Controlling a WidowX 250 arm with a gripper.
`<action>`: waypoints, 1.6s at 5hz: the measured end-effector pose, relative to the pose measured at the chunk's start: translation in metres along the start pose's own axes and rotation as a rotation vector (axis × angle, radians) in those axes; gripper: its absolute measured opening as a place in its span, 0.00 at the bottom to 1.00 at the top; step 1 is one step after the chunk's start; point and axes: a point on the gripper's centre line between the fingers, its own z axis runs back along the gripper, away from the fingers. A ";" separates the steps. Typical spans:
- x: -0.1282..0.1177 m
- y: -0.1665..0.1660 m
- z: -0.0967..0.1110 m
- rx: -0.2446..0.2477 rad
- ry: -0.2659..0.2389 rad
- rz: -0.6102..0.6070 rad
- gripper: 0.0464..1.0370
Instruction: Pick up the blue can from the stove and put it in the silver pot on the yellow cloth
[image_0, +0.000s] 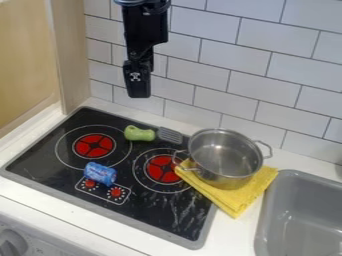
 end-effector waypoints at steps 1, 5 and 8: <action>-0.006 -0.013 -0.014 -0.058 0.020 0.001 0.96; -0.038 -0.066 -0.033 -0.096 0.041 -0.298 0.96; -0.053 -0.067 -0.058 -0.054 0.076 -0.314 0.96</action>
